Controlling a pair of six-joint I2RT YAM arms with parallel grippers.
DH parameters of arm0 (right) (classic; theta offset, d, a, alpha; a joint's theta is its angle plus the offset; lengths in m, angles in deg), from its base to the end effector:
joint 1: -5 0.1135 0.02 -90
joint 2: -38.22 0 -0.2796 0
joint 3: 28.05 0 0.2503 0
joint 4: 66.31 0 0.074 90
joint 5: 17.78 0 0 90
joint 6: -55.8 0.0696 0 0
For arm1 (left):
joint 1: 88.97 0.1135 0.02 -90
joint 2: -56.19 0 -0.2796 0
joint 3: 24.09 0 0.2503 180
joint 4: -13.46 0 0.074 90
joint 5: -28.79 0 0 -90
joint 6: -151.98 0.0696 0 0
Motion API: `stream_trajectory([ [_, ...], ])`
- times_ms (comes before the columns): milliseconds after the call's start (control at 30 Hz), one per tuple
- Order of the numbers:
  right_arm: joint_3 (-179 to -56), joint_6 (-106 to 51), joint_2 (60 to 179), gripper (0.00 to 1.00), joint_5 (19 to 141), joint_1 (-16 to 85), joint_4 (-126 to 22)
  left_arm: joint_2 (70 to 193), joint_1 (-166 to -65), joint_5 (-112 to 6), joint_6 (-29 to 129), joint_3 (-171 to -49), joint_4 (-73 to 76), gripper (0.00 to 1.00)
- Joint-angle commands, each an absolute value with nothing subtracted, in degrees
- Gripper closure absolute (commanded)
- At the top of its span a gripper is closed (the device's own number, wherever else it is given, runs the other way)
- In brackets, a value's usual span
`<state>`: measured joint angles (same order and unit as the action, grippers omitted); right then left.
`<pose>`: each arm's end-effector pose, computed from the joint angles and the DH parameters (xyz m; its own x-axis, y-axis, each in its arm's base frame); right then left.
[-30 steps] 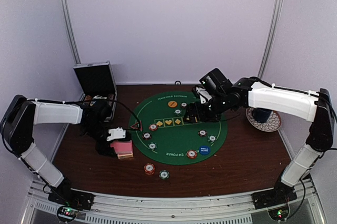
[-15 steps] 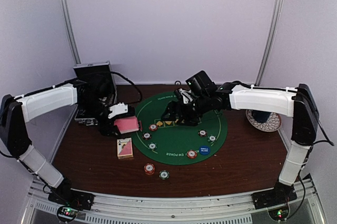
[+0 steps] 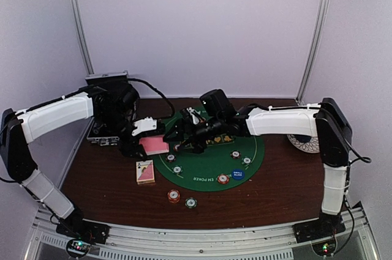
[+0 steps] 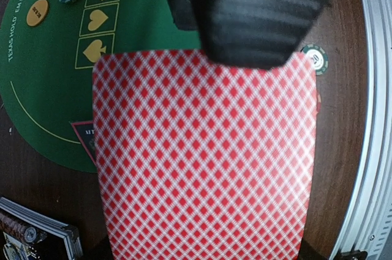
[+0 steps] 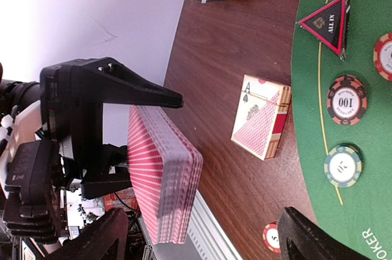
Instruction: Distribute texas hold em gaming equipment
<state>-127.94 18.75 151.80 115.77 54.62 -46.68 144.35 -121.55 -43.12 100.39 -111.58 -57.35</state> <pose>0.2738 0.3960 0.2422 -0.9527 -0.2274 -0.2014 -0.2734 0.3526 0.8949 0.2461 -0.1829 0.2571 -0.2564 0.8647 -0.4318 0.9626 0.2688 -0.0334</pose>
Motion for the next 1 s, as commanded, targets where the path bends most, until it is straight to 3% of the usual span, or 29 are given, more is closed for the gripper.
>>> stream_trajectory([
  [0, -129.4, 23.71, 154.16, 0.14, 120.12, 55.08, -55.1, 144.95, -122.01, -43.13, 99.68, -114.34, -56.93, 1.0],
  [267, -129.63, 32.91, 157.78, 0.29, 122.59, 55.31, -66.96, 145.54, -122.54, -43.63, 99.49, -115.26, -56.98, 1.0],
  [533, -128.7, 38.58, 159.72, 0.68, 123.6, 55.54, -74.77, 146.85, -122.72, -44.15, 99.07, -116.16, -56.36, 1.0],
  [567, -128.56, 38.56, 159.76, 0.73, 123.66, 55.53, -74.79, 147.01, -122.72, -44.32, 98.92, -116.18, -56.15, 0.96],
  [600, -128.39, 38.58, 159.72, 0.78, 123.62, 55.53, -74.77, 147.14, -122.72, -44.34, 98.77, -116.25, -56.07, 0.79],
  [700, -128.28, 38.48, 159.64, 0.84, 123.56, 55.53, -74.65, 147.16, -122.8, -44.06, 98.03, -115.95, -54.97, 0.14],
  [733, -128.31, 38.53, 159.69, 0.86, 123.55, 55.53, -74.7, 147.08, -122.8, -43.74, 97.75, -115.92, -54.47, 0.04],
  [967, -130.3, 39.46, 160.87, 0.9, 123.46, 55.8, -75.43, 147.02, -123.37, -39.58, 96.84, -116.09, -53.19, 0.03],
])
